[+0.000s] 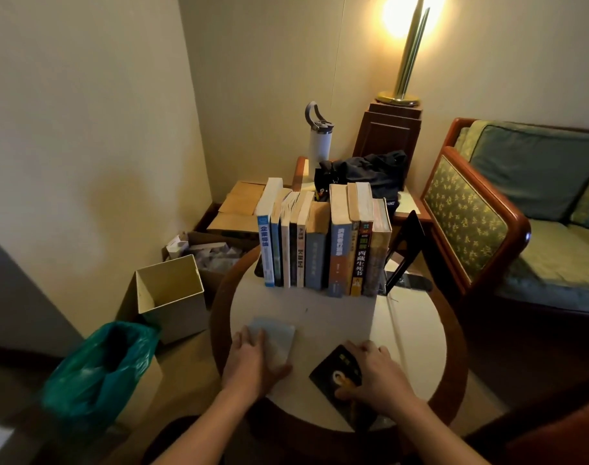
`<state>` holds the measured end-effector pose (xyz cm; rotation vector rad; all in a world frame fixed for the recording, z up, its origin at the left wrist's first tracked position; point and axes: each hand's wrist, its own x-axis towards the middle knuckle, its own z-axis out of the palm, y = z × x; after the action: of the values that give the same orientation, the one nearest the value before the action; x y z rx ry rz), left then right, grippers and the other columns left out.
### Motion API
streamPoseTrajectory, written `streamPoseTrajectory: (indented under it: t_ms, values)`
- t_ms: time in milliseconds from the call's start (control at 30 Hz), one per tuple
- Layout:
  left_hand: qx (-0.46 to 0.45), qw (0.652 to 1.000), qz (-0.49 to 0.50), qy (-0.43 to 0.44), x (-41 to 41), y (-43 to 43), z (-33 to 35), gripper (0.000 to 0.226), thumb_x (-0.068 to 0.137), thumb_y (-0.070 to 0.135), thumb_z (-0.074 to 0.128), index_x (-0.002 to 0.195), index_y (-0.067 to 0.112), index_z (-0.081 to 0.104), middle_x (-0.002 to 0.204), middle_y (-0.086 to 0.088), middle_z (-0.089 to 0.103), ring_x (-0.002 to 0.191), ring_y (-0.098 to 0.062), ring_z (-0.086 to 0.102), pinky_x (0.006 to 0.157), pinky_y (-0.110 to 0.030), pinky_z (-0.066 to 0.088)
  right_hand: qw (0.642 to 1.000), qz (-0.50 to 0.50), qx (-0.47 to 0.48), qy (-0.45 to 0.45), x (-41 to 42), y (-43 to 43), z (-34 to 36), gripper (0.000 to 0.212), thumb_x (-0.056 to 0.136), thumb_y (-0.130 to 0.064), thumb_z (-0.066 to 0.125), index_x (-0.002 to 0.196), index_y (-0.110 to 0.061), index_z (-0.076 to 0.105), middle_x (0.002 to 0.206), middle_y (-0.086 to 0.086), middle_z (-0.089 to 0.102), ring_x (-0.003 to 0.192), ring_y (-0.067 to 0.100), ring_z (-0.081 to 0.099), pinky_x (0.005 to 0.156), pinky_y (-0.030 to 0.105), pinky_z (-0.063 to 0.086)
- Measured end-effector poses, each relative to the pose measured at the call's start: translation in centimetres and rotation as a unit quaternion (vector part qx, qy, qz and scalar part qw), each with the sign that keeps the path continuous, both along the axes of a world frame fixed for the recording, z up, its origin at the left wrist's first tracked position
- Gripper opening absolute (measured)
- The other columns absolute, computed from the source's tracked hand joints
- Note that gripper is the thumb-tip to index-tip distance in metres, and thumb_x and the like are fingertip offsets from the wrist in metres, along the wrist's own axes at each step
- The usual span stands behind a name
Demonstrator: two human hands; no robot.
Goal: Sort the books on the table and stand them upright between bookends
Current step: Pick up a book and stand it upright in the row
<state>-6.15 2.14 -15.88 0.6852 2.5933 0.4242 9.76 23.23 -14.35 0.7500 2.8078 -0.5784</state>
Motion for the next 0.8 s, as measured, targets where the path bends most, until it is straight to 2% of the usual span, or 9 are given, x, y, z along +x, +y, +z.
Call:
streamPoseTrajectory:
  t_ms: [100,267,433,533,667,800]
  values:
    - [0.014,1.000,-0.021,0.014,0.2,0.5,0.4,0.102,0.073,0.075,0.064,0.154,0.031,0.021,0.161,-0.004,0.020,0.143,-0.029,0.027,0.113,-0.042,0.036,0.998,-0.058,0.004,0.023,-0.5,0.0,-0.6,0.085,0.071,-0.061,0.077,0.141,-0.032,0.041,0.121,-0.005,0.048,0.107,0.016,0.046,0.088,0.033,0.051]
    - [0.000,0.999,-0.043,0.025,0.5,1.9,0.8,0.100,0.075,0.063,0.071,0.155,0.031,0.019,0.160,-0.003,0.023,0.141,-0.031,0.026,0.112,-0.044,0.034,0.989,-0.134,-0.056,0.020,-1.3,0.7,-1.4,0.075,0.066,-0.051,0.085,0.128,-0.032,0.048,0.110,-0.007,0.047,0.106,0.015,0.046,0.091,0.036,0.052]
    - [0.015,0.999,-0.027,0.027,0.6,2.7,0.7,0.107,0.069,0.060,0.076,0.155,0.031,0.019,0.153,-0.006,0.028,0.137,-0.031,0.027,0.112,-0.045,0.032,0.975,-0.184,-0.125,0.022,-1.5,1.6,-2.3,0.095,0.057,-0.046,0.091,0.136,-0.029,0.041,0.116,-0.006,0.049,0.114,0.019,0.050,0.095,0.043,0.052]
    - [0.023,1.000,-0.006,0.004,-0.1,3.1,0.4,0.115,0.064,0.058,0.081,0.155,0.034,0.015,0.152,-0.005,0.028,0.137,-0.031,0.026,0.112,-0.047,0.031,0.973,-0.186,-0.132,0.028,-1.6,1.9,-2.6,0.097,0.059,-0.045,0.090,0.140,-0.029,0.039,0.120,-0.005,0.047,0.116,0.019,0.048,0.097,0.043,0.051]
    - [0.044,0.997,0.052,-0.041,-0.3,3.2,0.3,0.124,0.057,0.060,0.086,0.154,0.031,0.016,0.148,-0.008,0.029,0.134,-0.034,0.029,0.110,-0.047,0.034,0.978,-0.191,-0.045,0.070,-1.6,2.1,-2.1,0.092,0.072,-0.048,0.083,0.147,-0.030,0.035,0.125,-0.003,0.047,0.120,0.020,0.044,0.098,0.040,0.047]
    - [0.105,0.986,0.123,-0.053,-0.2,3.3,-0.3,0.093,0.065,0.055,0.085,0.140,0.022,0.042,0.135,-0.007,0.042,0.123,-0.030,0.045,0.104,-0.043,0.044,0.982,-0.153,0.067,0.090,-1.5,1.5,-1.2,0.092,0.079,-0.051,0.076,0.154,-0.033,0.025,0.129,-0.002,0.048,0.120,0.021,0.044,0.099,0.038,0.045]
